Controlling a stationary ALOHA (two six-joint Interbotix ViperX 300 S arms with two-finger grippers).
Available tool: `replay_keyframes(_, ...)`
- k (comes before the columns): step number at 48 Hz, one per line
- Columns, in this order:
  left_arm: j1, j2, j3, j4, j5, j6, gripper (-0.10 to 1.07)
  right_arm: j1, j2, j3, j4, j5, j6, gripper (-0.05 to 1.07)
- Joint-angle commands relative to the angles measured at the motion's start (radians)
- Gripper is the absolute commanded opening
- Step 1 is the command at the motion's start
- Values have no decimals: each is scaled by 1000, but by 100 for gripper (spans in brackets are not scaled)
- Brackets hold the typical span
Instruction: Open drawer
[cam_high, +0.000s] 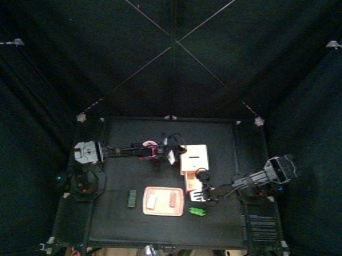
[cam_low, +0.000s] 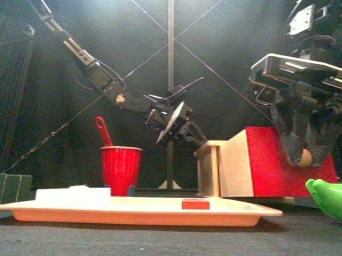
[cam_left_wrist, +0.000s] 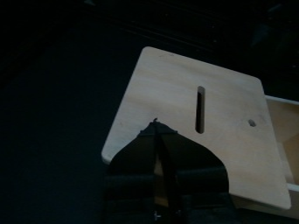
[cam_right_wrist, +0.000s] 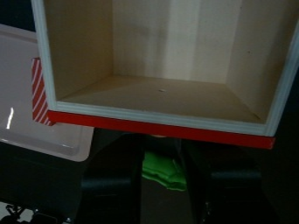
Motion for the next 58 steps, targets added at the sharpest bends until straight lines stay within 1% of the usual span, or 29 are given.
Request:
replay_keyframes(1,21,2,5,-2,18,2,39,2,-32,-23,-2,2,0,46)
replay_keyframes(14,21,0,5,-2,18,2,39,3,-28,-23,-9,3,2,46)
replay_keyframes(29,21,0,6,-2,18,0,39,-5,-8,-20,-57,2,2,46)
replay_keyframes(39,21,2,6,-2,18,2,39,-6,8,-12,-57,-2,2,46)
replay_keyframes(53,21,2,6,-2,18,2,39,-6,12,-9,-69,3,12,49)
replay_keyframes(58,21,2,6,-2,18,0,39,-6,12,-9,-81,3,18,54)
